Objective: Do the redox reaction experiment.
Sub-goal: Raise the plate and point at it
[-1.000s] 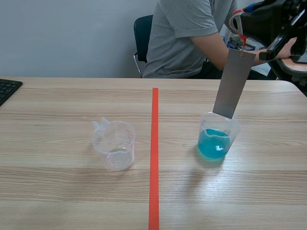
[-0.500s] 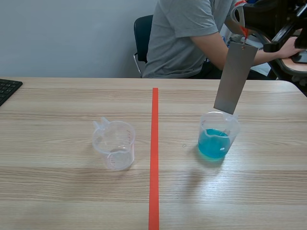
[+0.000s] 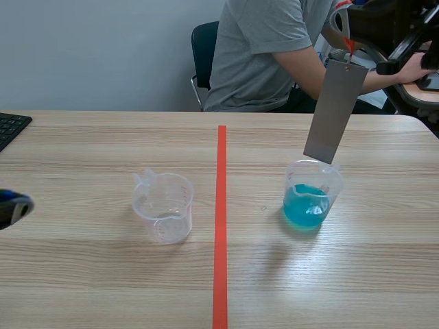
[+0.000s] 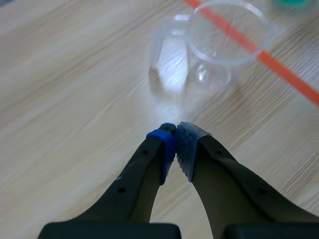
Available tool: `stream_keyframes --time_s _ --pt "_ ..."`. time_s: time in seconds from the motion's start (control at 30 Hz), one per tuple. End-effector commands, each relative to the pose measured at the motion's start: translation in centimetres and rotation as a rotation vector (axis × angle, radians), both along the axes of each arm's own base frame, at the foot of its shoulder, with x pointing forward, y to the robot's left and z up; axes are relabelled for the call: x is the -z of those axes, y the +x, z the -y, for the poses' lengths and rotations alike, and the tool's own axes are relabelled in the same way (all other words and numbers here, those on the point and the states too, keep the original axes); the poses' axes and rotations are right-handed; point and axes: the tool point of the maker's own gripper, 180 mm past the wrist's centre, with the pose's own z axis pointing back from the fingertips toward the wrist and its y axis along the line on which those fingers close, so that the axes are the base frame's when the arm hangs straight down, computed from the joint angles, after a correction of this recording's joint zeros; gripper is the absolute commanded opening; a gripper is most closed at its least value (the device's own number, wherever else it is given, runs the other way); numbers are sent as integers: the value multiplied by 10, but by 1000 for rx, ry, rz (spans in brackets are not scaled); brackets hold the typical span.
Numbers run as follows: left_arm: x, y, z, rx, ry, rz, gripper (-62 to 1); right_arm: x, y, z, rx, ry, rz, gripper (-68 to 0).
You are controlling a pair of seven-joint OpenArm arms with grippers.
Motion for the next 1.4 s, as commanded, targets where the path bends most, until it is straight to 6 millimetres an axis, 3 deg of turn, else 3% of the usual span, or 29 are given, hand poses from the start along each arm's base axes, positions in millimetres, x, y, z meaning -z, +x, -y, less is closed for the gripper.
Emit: stream_keyframes --time_s 0.0,0.3,0.67,0.93,1.37 --pt "-12 12 18 25 -52 43 -573 -14 -1 2 -7 3 40 -660" --pt "-26 45 102 177 -117 108 -573 -14 -1 2 -7 3 40 -660" --pt "-18 69 205 261 -151 140 -573 -14 -1 2 -7 4 40 -660" --pt "-5 95 248 255 -167 131 -573 -14 -1 2 -9 7 40 -660" --pt "-2 113 299 263 -193 116 -573 -14 -1 2 -9 7 40 -660"
